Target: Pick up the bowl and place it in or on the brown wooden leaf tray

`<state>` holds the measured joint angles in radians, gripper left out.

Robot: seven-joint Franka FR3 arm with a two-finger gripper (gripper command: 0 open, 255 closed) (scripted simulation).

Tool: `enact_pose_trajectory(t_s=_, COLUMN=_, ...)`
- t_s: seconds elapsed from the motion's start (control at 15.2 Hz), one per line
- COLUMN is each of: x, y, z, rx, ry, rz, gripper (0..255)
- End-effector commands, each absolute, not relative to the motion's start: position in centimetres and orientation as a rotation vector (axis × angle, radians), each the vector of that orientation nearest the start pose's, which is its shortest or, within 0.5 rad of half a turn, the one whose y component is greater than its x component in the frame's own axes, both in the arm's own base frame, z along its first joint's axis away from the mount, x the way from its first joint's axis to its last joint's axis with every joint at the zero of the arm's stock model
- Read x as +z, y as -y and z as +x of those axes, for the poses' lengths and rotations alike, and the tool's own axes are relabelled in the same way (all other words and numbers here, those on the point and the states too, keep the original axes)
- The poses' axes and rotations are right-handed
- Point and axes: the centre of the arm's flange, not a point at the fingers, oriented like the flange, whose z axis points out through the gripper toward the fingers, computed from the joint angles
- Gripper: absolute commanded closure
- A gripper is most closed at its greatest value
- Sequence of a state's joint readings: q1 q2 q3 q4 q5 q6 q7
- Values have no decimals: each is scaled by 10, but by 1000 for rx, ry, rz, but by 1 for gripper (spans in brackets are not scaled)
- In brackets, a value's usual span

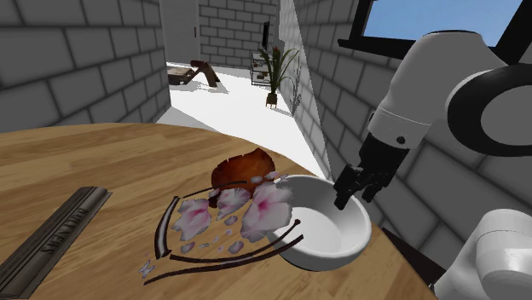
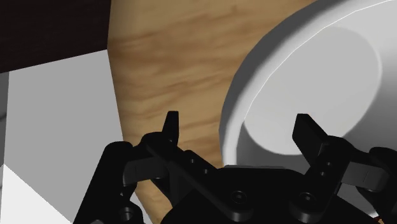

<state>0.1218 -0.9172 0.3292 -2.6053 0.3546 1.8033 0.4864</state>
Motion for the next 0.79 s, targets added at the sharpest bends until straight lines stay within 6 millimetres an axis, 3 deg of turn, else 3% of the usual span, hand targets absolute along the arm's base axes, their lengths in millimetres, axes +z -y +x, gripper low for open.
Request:
enact_pose_trajectory(t_s=0.0, x=507, y=-168, z=255, rx=-79, ry=-323, rz=-3004, gripper=0)
enact_pose_trajectory(t_s=0.53, x=507, y=-168, z=255, rx=-79, ry=-323, rz=-3004, gripper=0)
enact_pose_trajectory(t_s=0.59, x=507, y=-168, z=255, rx=-79, ry=-323, rz=-3004, gripper=255)
enact_pose_trajectory(t_s=0.73, x=507, y=-168, z=255, rx=-79, ry=-323, rz=-3004, gripper=255)
